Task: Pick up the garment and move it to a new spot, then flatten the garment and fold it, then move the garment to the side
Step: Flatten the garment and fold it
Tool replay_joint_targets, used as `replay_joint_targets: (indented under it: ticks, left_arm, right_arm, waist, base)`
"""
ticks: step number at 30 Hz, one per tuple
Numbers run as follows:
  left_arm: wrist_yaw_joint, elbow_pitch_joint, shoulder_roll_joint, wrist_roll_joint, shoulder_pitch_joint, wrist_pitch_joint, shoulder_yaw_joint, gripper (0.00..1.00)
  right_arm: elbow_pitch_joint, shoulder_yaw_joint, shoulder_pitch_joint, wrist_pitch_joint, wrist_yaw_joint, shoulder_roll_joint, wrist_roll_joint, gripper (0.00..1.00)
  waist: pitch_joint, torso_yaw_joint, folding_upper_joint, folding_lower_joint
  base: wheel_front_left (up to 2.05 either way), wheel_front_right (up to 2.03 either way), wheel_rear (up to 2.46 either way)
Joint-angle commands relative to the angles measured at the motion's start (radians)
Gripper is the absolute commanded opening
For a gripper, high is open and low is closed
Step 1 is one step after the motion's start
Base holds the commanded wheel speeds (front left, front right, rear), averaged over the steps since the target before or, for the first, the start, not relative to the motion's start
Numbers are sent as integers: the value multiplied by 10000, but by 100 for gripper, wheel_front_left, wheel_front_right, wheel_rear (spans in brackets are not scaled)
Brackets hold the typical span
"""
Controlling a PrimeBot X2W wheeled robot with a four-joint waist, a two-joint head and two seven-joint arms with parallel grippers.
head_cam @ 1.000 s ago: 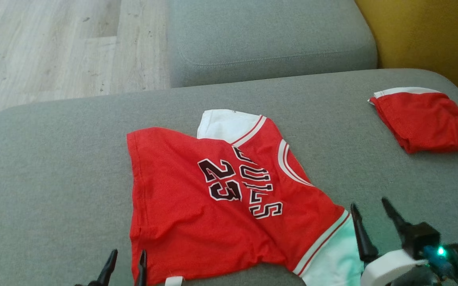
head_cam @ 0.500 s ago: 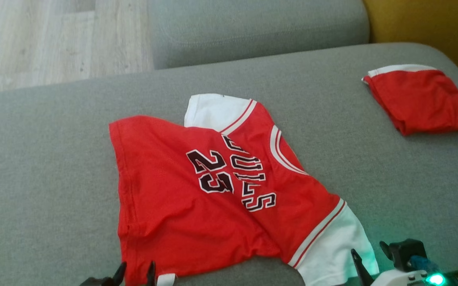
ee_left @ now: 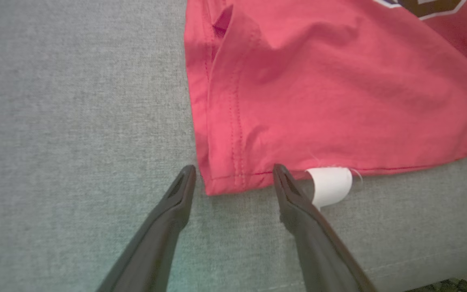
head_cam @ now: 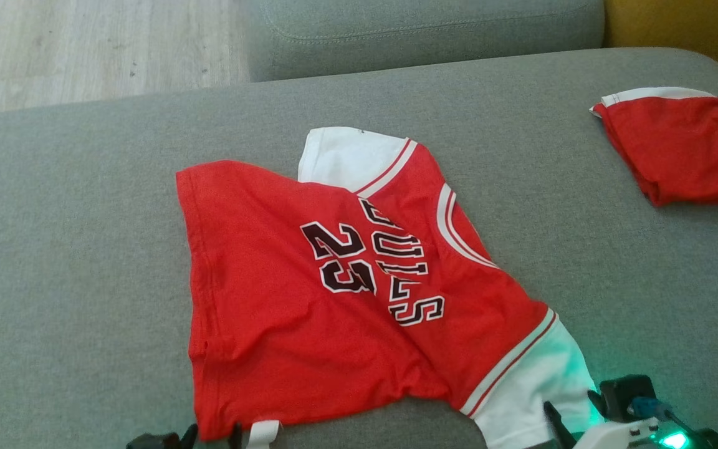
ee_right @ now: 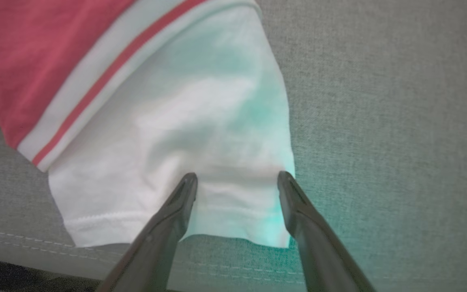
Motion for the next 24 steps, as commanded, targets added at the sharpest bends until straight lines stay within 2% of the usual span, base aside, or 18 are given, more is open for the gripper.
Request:
replay_joint_targets:
  ticks: [1, 15, 23, 24]
  left_arm:
    - [-28, -247, 38, -53, -416, -87, 240, 100]
    - [37, 213, 83, -173, -1009, -239, 222, 100]
    - [-27, 662, 105, -182, -1332, -178, 44, 100]
    - [-56, 724, 108, -188, -1366, -129, 0, 98]
  right_arm:
    - [-304, 233, -384, -7, 73, -194, 44, 100]
    - [-241, 264, -488, 295, 73, -266, 160, 100]
    - [292, 360, -838, 445, 73, -180, 356, 100]
    - [386, 417, -893, 538, 73, -186, 390, 100]
  waist:
    - [13, -12, 0, -1]
    - [449, -196, 0, -1]
    - [798, -178, 0, -1]
    - [834, -165, 0, -1]
  base:
    - [0, 0, 0]
    - [0, 0, 0]
    - [0, 0, 0]
    - [0, 0, 0]
